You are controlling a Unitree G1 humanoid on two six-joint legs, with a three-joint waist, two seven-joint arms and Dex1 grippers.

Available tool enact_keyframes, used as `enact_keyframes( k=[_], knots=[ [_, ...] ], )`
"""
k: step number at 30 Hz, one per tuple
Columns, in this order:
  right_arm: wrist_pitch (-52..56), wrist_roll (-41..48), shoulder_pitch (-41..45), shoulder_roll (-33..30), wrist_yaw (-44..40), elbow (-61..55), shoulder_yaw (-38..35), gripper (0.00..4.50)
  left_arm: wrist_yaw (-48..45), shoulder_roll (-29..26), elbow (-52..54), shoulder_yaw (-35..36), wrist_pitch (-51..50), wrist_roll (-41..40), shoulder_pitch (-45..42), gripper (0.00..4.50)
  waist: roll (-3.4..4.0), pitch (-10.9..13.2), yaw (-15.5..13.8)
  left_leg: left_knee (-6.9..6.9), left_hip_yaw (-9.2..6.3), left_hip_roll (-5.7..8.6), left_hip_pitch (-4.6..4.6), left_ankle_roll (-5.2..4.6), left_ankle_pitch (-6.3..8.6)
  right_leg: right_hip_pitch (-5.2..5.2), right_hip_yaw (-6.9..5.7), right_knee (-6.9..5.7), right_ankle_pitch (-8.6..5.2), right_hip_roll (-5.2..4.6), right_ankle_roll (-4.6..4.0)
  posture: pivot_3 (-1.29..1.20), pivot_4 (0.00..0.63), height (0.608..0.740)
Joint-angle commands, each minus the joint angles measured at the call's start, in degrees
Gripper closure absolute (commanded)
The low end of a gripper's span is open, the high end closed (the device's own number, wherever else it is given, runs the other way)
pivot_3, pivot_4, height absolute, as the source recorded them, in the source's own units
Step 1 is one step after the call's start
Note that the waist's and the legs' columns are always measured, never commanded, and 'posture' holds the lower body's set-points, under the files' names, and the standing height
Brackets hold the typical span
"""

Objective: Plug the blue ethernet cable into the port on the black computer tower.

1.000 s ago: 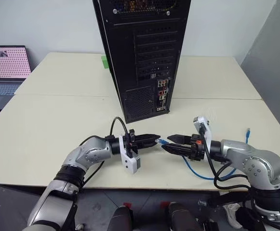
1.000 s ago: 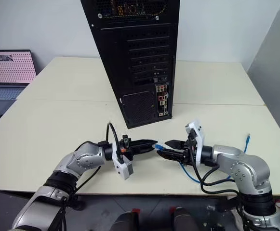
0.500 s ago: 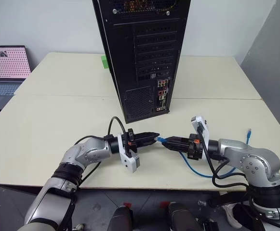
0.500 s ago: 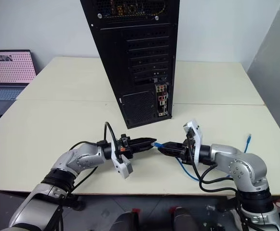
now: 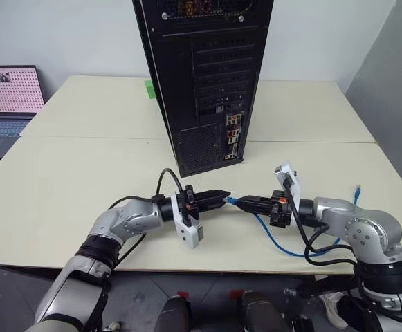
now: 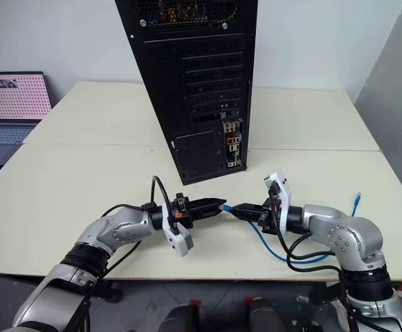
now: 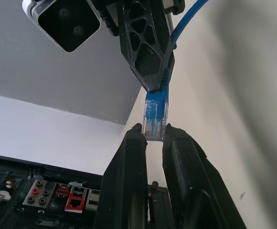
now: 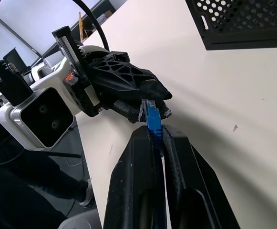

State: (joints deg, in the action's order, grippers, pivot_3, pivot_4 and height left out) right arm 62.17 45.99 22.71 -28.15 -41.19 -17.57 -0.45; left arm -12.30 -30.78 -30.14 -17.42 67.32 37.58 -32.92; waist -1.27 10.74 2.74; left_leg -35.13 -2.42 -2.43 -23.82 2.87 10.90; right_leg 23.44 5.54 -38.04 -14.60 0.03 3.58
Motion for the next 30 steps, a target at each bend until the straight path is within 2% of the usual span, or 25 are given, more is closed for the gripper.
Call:
enact_keyframes(
  k=[1, 5, 7, 10, 16, 21, 25, 30],
  knots=[
    [-0.89, 0.38, 1.58, -1.46, -1.11, -0.7, -0.49, 4.5, -5.06, -0.5, -0.44, -2.58, -3.33, -6.37, 0.66, 3.35, 0.0, 0.0, 0.02, 0.0, 0.0, 0.0, 0.0, 0.0, 0.0, 0.0, 0.0, 0.0, 0.0, 0.0, 0.0, 0.0, 0.15, 0.74],
    [-3.3, -1.67, 1.28, -2.71, -0.13, -1.45, -0.78, 4.5, -14.06, -1.17, 1.67, -3.46, -11.01, -19.85, 4.1, 2.44, 0.01, 0.0, 0.35, 0.01, 0.0, 0.0, 0.01, 0.0, 0.0, 0.0, 0.01, 0.01, 0.0, 0.0, 0.0, 0.0, 0.15, 0.74],
    [-4.74, -2.96, 0.81, -2.99, 1.31, -2.39, -1.31, 4.5, -19.18, -1.11, 5.46, -2.85, -18.38, -27.19, 6.81, 2.1, 0.01, 0.0, 0.49, 0.02, 0.0, -0.02, 0.0, 0.0, 0.0, 0.01, 0.01, -0.01, -0.01, 0.0, -0.01, 0.0, 0.15, 0.74],
    [-7.05, -5.52, 0.49, -2.49, 5.4, -5.02, -2.31, 4.5, -25.43, -0.66, 15.29, -0.78, -36.09, -38.63, 11.91, 1.52, 0.0, 0.0, 0.53, 0.02, 0.0, -0.03, -0.01, 0.0, 0.0, 0.03, 0.01, -0.03, -0.01, 0.01, -0.01, 0.0, 0.15, 0.74],
    [-8.46, -13.39, 3.2, 4.15, 20.16, -10.18, 0.49, 4.5, -24.08, 0.82, 36.41, 3.24, -69.55, -51.26, 18.02, 1.52, 0.01, 0.0, 0.64, 0.01, -0.02, -0.08, -0.02, 0.0, 0.0, 0.06, 0.0, -0.06, -0.01, 0.06, -0.02, 0.0, 0.15, 0.74],
    [-7.38, -17.9, 5.83, 14.03, 32.1, -9.75, 1.06, 4.5, -19.54, 4.21, 46.71, 5.02, -87.4, -56.59, 18.02, 1.52, -0.01, -0.01, 0.66, 0.01, -0.08, -0.09, -0.01, 0.0, 0.0, 0.06, -0.01, -0.04, -0.02, 0.11, -0.02, 0.0, 0.15, 0.74],
    [-8.61, -21.46, 7.76, 19.67, 37.01, -7.78, 2.86, 4.5, -13.96, 8.53, 49.98, 7.1, -94.03, -56.94, 16.85, 1.52, -0.01, -0.01, 0.65, 0.01, -0.09, -0.09, -0.03, 0.0, 0.0, 0.08, -0.01, -0.03, -0.02, 0.12, -0.03, 0.0, 0.15, 0.74],
    [-12.07, -25.83, 10.22, 23.45, 40.35, -3.53, 3.75, 4.5, -5.4, 12.55, 48.54, 9.66, -91.91, -50.11, 15.38, 1.52, -0.01, -0.01, 0.57, 0.01, -0.11, -0.09, -0.02, 0.0, 0.0, 0.06, -0.02, -0.02, -0.01, 0.12, -0.04, 0.0, 0.15, 0.74]
  ],
)
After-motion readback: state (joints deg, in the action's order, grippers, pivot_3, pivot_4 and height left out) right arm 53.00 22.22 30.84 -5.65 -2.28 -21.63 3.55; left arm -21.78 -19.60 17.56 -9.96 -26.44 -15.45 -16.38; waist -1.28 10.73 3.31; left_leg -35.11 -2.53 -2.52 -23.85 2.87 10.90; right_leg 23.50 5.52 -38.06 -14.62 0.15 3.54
